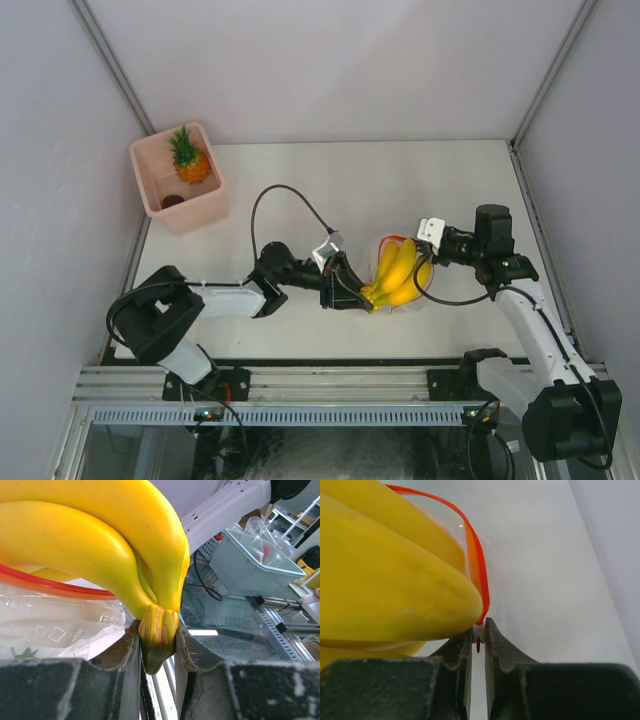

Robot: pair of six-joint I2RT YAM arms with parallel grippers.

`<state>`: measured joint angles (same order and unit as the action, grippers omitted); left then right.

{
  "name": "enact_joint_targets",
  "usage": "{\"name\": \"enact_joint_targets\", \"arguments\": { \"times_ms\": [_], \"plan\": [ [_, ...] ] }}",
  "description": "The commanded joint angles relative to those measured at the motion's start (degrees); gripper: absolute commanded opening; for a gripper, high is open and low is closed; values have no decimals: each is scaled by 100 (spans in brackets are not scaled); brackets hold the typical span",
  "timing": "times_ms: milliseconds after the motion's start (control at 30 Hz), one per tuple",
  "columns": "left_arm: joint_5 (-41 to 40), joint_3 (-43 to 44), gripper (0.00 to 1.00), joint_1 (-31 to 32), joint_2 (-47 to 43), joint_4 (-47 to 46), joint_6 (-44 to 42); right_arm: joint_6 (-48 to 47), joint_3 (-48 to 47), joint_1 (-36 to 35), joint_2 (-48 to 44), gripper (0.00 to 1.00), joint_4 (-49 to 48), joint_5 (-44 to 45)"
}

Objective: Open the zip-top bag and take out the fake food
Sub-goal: Pick up the fake fruit from the zipper food storage bag.

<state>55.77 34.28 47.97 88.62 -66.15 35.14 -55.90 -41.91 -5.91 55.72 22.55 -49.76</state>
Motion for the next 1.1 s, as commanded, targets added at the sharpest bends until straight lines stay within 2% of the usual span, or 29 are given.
{"name": "enact_joint_targets", "arguments": {
  "times_ms": [0,267,633,1000,1067],
  "plan": [
    [-5,78,0,-33,-68,-1345,-28,306,21,75,57,0,-72,-526],
    [-131,-117,0,-86,-518,-1344,-329,653,18,398,119,0,-219,-923],
    [-222,-386,0,-204,-968,-1331,-278,864,23,588,209,0,-300,-1188],
    [-796,-702,0,-794,-1781,-1295,295,1219,20,696,259,0,-482,-1263],
    [-873,-652,0,-954,-1856,-1264,651,1245,21,704,259,0,-496,-1257]
  ]
}}
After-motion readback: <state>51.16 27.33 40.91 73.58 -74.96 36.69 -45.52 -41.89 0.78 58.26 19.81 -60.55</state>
